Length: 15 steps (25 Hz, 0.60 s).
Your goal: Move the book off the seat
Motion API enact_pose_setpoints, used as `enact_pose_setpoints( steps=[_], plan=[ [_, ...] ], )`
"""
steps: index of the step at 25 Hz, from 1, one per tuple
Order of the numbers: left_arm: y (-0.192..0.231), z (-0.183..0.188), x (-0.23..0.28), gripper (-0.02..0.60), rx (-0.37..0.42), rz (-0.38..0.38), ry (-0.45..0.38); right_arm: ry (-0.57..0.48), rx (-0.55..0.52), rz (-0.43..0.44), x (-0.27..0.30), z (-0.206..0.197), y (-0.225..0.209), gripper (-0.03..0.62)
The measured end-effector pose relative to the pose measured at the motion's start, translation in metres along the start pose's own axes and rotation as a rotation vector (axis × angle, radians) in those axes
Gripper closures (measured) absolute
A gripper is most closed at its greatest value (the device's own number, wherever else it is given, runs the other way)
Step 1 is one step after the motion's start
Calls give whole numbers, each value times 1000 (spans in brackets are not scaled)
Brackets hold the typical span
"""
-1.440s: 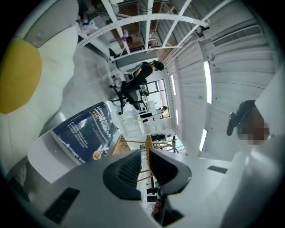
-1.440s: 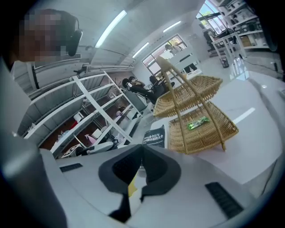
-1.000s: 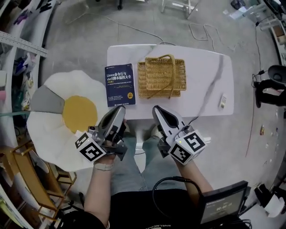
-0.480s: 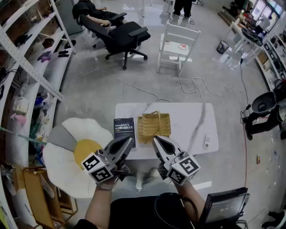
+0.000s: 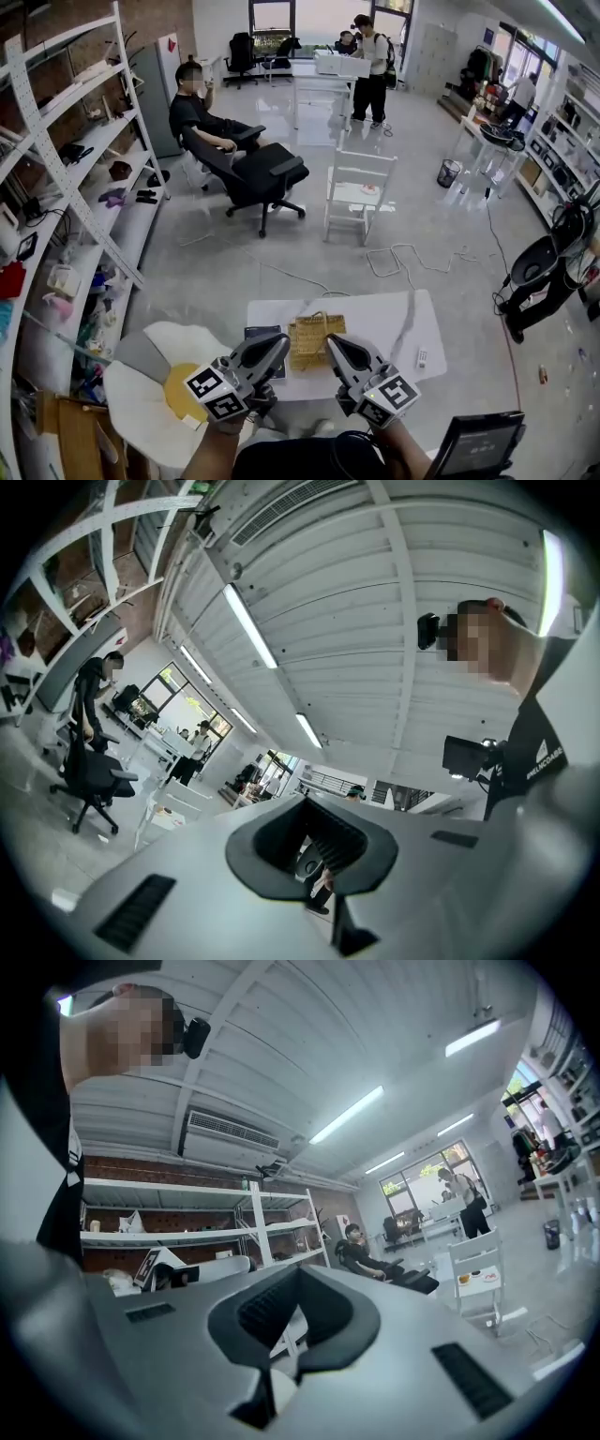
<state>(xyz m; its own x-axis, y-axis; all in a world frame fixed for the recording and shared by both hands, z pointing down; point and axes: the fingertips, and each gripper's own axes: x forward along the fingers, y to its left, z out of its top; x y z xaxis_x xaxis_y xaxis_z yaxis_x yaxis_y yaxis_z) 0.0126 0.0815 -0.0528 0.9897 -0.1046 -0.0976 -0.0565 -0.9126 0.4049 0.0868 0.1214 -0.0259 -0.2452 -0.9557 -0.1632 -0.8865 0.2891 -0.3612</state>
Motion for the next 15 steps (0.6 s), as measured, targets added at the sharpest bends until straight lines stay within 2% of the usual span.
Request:
enact_pose_setpoints(
  steps=[3, 8, 12, 15],
  plan=[
    [-13, 11, 10, 577, 67, -30, 16, -29, -1, -2, -2, 19, 0, 582],
    [-27, 29, 9, 577, 70, -71, -14, -24, -9, 23, -3, 37, 16, 582],
    [-27, 35, 9, 577, 101, -47, -15, -31, -6, 30, -1, 42, 16, 582],
    [-18, 38, 3, 577, 127, -14, -12, -12, -46, 39, 7, 36, 20, 582]
  ],
)
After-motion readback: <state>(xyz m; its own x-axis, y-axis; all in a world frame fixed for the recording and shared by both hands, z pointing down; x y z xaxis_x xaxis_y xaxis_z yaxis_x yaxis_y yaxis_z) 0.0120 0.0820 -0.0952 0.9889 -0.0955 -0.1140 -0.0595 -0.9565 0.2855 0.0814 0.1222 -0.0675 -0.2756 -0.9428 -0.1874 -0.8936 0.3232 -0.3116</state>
